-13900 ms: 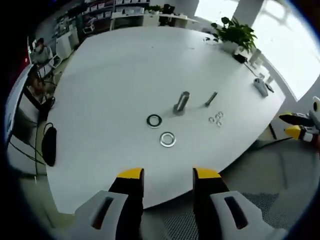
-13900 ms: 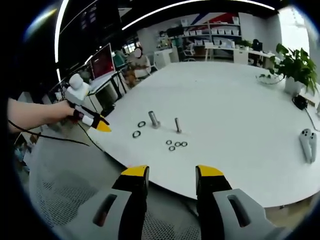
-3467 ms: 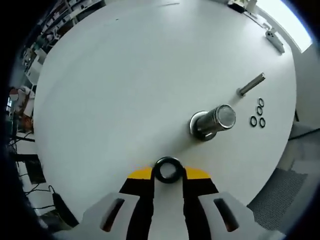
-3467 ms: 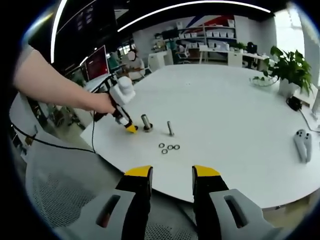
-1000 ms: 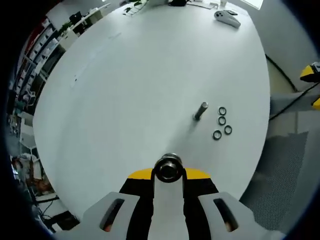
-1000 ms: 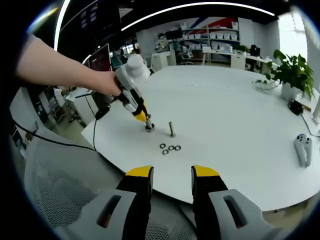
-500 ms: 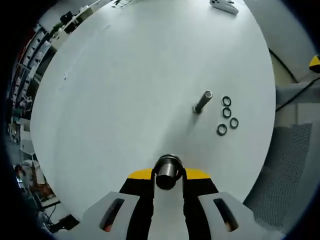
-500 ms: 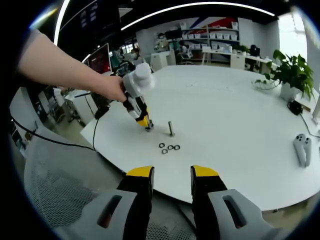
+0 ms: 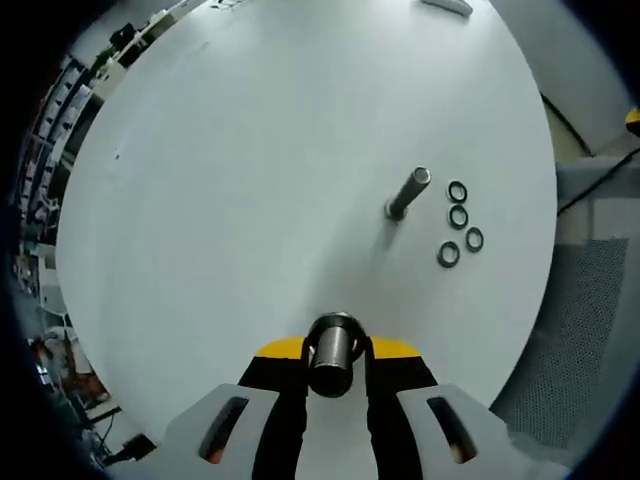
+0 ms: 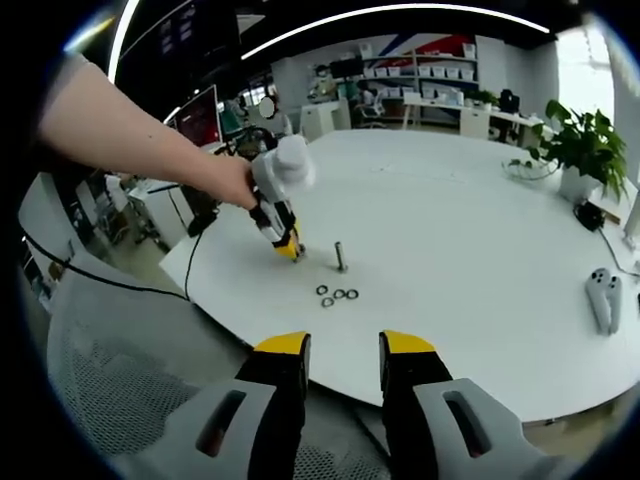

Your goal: Place the washer onto the threaded stud by aligning its center hole with the stud, sliding it down to the base, and recovering from edge contact or off-axis alignment until the washer reaches the visible bottom stop.

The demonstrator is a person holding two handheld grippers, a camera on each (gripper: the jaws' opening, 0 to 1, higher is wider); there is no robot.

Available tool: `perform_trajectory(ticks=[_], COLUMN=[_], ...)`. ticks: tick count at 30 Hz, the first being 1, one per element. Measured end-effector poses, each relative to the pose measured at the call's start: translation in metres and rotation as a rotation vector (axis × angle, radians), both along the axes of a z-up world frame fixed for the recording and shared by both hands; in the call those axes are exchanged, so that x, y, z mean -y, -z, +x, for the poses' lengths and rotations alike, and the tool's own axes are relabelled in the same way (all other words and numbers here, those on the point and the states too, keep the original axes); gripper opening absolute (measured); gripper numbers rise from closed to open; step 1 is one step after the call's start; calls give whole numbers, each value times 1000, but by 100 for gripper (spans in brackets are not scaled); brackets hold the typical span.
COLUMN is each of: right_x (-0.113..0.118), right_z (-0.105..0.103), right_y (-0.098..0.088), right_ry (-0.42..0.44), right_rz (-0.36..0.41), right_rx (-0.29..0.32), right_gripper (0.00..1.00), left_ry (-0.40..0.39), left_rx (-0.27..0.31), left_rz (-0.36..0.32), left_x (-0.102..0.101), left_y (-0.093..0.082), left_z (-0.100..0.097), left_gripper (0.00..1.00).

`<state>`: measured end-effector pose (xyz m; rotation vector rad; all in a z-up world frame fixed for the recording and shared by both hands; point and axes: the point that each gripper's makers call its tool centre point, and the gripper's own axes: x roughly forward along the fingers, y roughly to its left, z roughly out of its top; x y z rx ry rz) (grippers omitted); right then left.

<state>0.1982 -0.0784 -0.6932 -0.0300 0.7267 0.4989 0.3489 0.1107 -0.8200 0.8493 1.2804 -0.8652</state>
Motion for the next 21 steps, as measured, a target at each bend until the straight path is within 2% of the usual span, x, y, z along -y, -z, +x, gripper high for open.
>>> perform_trajectory(ticks=[4,12,16,21], right_x=[0,-1,-1,0], right_z=[0,-1,0,0], right_y=[0,0,-2,-3], right_ry=[2,-2,0,7], right_rz=[2,5,10,15], right_rx=[0,1,7,13], right_gripper=[30,30,30,30], left_ry=[-30,-50,-72,-98], left_rx=[-23,-20,4,60], left_rz=[0,-20,-30,-72], left_x=[-1,-1,-4,-10], left_y=[2,6,1,-17], left_z=[2,-1,-2,0], left_gripper=[20,25,27,27])
